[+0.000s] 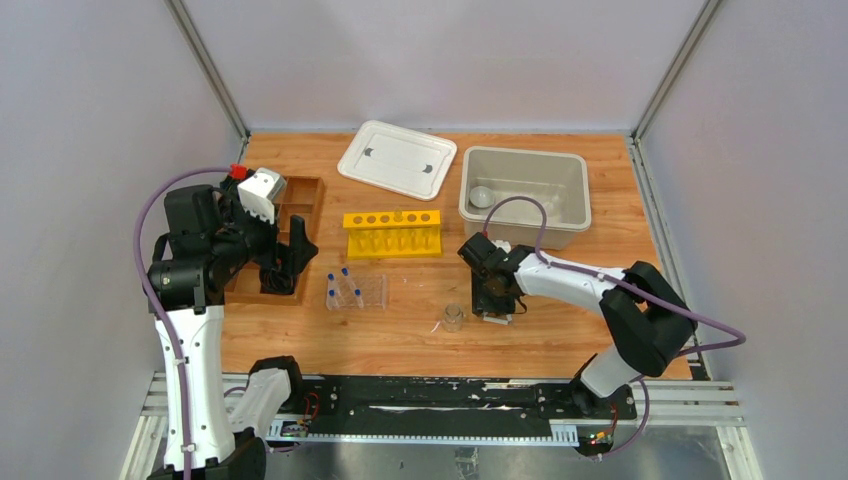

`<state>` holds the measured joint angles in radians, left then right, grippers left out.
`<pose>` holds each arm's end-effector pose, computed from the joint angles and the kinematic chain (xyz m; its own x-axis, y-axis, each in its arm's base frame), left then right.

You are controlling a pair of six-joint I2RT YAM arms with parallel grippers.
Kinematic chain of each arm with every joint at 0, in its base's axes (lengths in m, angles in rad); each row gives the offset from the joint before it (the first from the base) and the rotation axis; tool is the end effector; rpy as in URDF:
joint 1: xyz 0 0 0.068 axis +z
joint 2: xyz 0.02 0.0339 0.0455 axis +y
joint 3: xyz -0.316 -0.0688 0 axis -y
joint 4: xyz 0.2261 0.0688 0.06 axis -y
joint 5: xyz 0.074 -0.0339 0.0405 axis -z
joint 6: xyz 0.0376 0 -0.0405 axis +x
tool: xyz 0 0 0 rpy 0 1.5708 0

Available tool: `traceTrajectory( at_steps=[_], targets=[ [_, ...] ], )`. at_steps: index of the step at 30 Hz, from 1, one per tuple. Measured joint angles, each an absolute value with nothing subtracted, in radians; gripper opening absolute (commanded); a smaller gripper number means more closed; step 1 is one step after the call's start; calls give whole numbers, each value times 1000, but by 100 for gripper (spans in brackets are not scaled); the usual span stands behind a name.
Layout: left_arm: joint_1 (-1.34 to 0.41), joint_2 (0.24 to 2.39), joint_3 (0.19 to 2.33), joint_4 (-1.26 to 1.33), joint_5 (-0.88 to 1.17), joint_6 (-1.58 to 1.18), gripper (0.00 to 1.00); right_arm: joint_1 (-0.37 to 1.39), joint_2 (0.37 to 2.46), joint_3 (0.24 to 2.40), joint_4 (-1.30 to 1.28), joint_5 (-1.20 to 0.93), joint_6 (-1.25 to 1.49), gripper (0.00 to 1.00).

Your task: Organize the chemistry lab equipment

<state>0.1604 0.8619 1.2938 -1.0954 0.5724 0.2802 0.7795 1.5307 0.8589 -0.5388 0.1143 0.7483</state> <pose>0.0800 -0.0077 0.4375 -0.5049 0.1538 -0.8494 0.4439 0.8901 -0.1027 0.1886 0.1803 0.2313 -0.9435 0.0179 -0.3309 -0.0379 0.9861 0.1616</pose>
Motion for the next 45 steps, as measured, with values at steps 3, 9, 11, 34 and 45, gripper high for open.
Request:
traceTrajectory(
  at_steps=[3, 9, 11, 34, 45],
  targets=[
    [160, 862, 1294, -1095, 573, 281, 100, 780, 1541, 860, -542, 123, 760, 45],
    [160, 862, 1294, -1095, 576, 284, 100, 776, 1540, 860, -543, 138, 763, 44],
    [160, 862, 1294, -1095, 576, 284, 100, 770, 1540, 860, -542, 139, 762, 40],
    [160, 854, 1294, -1095, 574, 283, 100, 736, 1350, 854, -596, 158, 631, 0],
    [160, 853, 1294, -1095, 572, 283, 100, 672, 1257, 1283, -772, 176, 488, 0]
  ],
)
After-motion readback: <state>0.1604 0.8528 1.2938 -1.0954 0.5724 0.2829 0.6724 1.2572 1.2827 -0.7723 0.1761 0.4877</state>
